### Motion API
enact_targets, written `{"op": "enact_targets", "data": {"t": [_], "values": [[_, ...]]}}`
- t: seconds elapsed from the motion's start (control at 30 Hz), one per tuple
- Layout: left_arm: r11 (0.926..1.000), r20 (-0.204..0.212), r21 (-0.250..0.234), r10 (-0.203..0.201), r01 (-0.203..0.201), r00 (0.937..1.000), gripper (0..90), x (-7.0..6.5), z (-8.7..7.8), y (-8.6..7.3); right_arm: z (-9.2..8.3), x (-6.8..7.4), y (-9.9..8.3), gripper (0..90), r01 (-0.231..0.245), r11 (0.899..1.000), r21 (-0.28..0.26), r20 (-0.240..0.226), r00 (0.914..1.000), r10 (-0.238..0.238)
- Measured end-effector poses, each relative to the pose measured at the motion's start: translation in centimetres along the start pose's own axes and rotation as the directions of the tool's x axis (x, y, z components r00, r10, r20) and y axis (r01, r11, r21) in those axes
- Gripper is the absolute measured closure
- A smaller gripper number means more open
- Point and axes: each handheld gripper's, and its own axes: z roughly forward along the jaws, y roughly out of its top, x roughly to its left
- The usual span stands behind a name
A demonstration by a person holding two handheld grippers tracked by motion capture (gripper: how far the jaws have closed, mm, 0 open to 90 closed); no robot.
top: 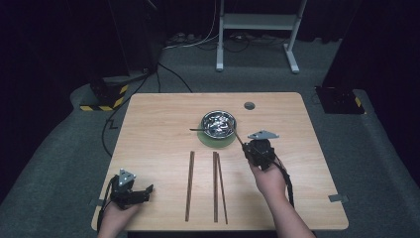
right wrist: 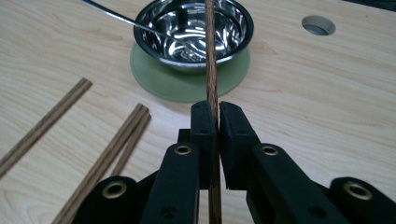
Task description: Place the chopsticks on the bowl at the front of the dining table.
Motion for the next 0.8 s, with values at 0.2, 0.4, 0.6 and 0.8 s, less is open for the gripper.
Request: {"op": "enact_targets", "data": {"t": [0.2, 0.4, 0.6, 0.8], "values": [[1.0, 0.0, 0.0, 0.0, 0.0, 1.0, 8.7, 0.0, 0.0, 0.0, 1.6, 0.5, 1.6, 84.5, 0.001, 1.0, -0.007, -0.004, 1.0, -0.001], [1.0, 0.0, 0.0, 0.0, 0.0, 1.0, 8.7, 0.0, 0.0, 0.0, 3.3, 1.0, 3.4, 84.5, -0.008, 1.0, -0.01, -0.012, 0.9999, 0.008], [1.0, 0.0, 0.0, 0.0, 0.0, 1.0, 8.7, 0.0, 0.0, 0.0, 5.0, 1.3, 5.1, 84.5, -0.02, 1.0, -0.008, -0.013, 0.9997, 0.02], [1.0, 0.0, 0.0, 0.0, 0.0, 1.0, 8.7, 0.0, 0.0, 0.0, 6.9, 1.9, 6.4, 84.5, -0.028, 1.0, -0.001, -0.009, 0.9996, 0.028]]}}
